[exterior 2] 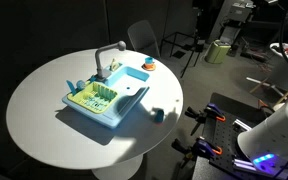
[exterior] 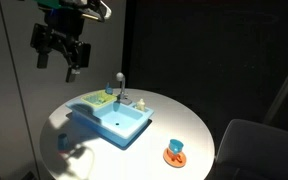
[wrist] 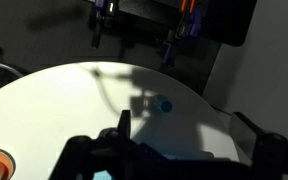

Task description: Turn the faucet handle

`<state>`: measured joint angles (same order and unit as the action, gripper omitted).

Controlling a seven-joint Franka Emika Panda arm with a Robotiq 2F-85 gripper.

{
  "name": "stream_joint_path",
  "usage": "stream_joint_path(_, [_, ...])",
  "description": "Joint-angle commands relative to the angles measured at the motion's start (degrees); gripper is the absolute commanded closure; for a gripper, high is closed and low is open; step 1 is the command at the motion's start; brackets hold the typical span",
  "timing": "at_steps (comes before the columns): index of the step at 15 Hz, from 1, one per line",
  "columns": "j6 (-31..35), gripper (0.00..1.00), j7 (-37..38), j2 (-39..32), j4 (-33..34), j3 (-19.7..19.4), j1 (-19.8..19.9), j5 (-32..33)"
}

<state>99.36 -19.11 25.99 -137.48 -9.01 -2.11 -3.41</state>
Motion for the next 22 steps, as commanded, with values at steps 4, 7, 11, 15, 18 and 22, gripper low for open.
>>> stream_joint_path(4, [-0.1, 0.0, -0.3, -0.07, 0.09, 0.82, 0.93, -0.32])
stream_joint_path(7, [-0.1, 0.0, -0.3, -0.07, 0.09, 0.82, 0.93, -0.32])
stream_joint_path(11, [0.08, 0.0, -0.45, -0.62, 0.56, 0.79, 1.08, -0.16])
stream_joint_path(15, [0.06, 0.0, -0.74, -2.29, 2.82, 0.08, 2.01, 0.06])
stream_joint_path(18, [0.21, 0.0, -1.04, -4.01, 6.05, -0.8, 3.29, -0.08])
stream_joint_path(22, [1.45, 0.0, -0.89, -7.13, 11.71, -2.3, 5.1, -0.69])
